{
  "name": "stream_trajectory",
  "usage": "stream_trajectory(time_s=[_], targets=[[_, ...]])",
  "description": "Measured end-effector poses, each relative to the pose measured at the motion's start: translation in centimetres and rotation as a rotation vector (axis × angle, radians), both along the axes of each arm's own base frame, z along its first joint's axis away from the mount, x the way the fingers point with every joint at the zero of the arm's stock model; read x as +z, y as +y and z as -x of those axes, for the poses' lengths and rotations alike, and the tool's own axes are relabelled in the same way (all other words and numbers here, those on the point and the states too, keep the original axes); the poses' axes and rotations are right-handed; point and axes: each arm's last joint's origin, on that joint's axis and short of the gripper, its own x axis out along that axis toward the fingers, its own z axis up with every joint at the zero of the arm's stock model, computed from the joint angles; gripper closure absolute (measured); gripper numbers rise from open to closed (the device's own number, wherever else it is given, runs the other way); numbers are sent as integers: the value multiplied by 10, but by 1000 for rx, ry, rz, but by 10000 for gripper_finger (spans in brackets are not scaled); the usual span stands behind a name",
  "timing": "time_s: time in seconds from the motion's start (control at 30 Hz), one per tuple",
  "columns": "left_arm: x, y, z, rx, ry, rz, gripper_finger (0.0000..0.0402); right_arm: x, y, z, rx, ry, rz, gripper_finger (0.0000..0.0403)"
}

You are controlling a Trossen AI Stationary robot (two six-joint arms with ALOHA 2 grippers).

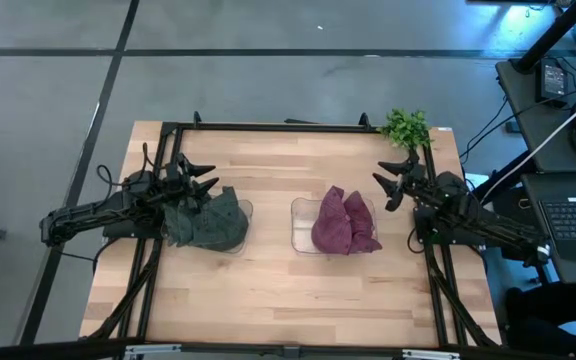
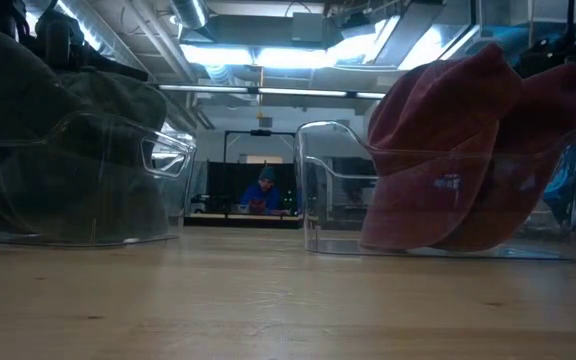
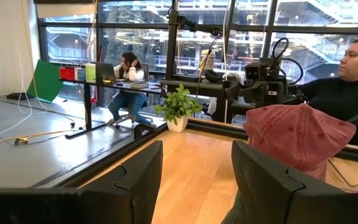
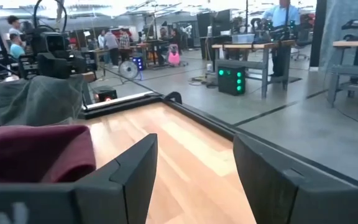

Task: Pick & Place hat
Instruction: Return to Home Position

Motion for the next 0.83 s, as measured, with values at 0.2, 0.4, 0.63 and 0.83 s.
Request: stream_trajectory(time_s=[0.2,0.4,0.63,0.83], targets=[[0,0,0,0,1,0,214,0,0,0,0,13,13,192],[0,0,0,0,1,0,214,-1,0,0,22,-7,-25,192],[0,0,0,0,1,0,213,-1,0,0,22,-7,-29,192],[0,0,0,0,1,0,214,-1,0,0,22,-7,-30,192]])
